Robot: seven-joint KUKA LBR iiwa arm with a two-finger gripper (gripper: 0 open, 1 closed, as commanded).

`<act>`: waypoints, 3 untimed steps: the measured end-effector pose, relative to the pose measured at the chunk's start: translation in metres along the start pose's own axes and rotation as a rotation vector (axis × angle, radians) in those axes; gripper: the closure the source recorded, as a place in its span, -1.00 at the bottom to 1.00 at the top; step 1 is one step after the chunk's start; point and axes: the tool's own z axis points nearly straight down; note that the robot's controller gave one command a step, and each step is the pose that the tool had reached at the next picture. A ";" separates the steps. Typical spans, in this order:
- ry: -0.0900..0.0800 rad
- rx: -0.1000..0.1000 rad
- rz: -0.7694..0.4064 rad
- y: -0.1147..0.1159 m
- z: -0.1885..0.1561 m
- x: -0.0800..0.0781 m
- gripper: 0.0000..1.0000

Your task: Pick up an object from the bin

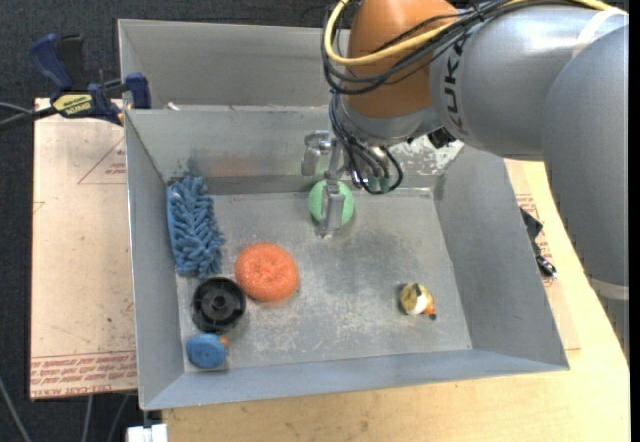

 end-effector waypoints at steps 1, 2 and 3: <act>-0.007 0.000 0.001 0.000 -0.005 -0.001 -1.00; -0.009 0.000 -0.086 0.019 0.037 0.025 -1.00; 0.000 0.000 -0.046 0.041 0.035 0.058 -1.00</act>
Offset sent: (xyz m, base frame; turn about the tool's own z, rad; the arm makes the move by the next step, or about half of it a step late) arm -0.0629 0.0457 -0.0948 -0.2066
